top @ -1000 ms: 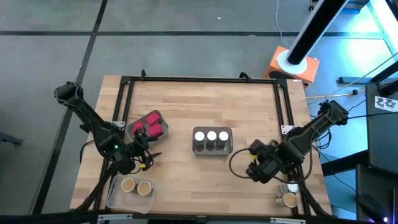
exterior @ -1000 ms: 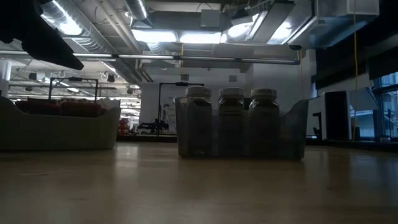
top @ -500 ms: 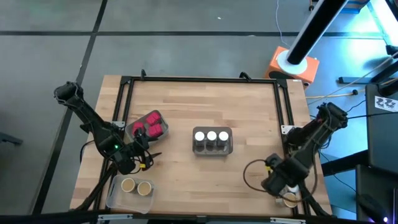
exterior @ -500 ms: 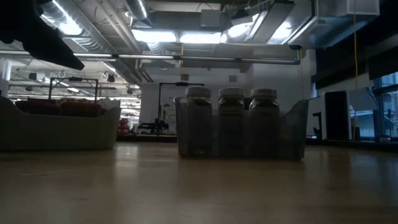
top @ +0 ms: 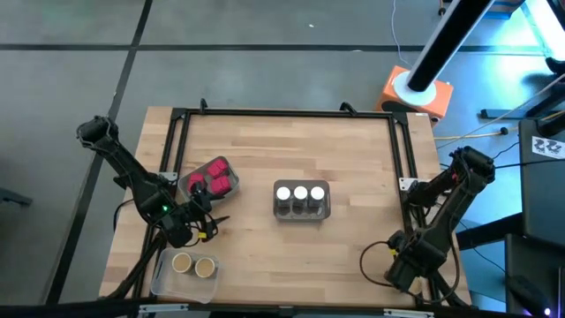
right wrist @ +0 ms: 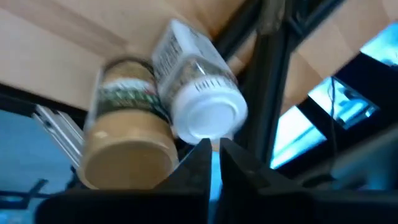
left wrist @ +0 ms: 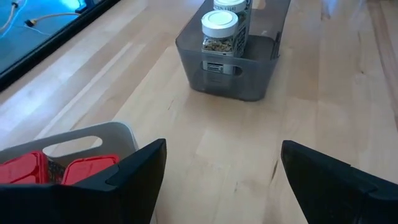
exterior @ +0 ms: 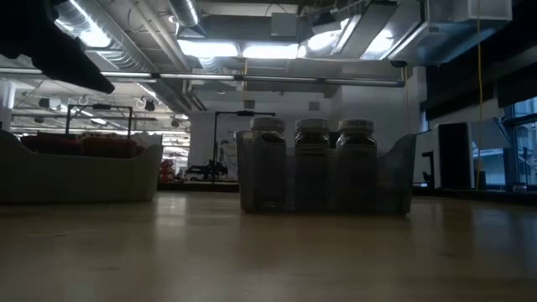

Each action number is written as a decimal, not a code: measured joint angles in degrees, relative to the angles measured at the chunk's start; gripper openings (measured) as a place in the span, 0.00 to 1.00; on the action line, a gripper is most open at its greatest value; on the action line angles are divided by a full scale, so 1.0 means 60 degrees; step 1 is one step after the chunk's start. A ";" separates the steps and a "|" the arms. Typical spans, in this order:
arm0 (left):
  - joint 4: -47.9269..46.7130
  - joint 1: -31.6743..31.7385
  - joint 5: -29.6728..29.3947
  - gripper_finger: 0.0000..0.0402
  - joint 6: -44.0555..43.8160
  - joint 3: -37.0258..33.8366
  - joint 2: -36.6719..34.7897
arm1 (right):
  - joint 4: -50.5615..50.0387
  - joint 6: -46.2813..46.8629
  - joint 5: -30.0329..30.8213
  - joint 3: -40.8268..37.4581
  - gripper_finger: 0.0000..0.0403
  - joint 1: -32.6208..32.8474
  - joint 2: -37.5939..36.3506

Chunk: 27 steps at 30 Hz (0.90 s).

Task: Sort spices by type
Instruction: Put the white seasoning bottle into the black bin

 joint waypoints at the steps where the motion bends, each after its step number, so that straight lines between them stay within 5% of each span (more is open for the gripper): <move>1: -0.0001 0.0000 -0.0027 0.75 0.0022 0.0000 0.0000 | -0.0004 0.0002 -0.0171 -0.0013 0.07 0.0031 0.0000; 21: -0.0002 0.0000 -0.0059 0.75 -0.0138 -0.0004 0.0000 | 0.0009 -0.0084 0.1369 -0.0023 0.03 0.0138 0.0011; 27: -0.0004 0.0000 -0.0059 0.75 -0.0129 -0.0004 0.0000 | 0.0026 -0.0115 0.1152 -0.0037 0.03 0.0225 0.0011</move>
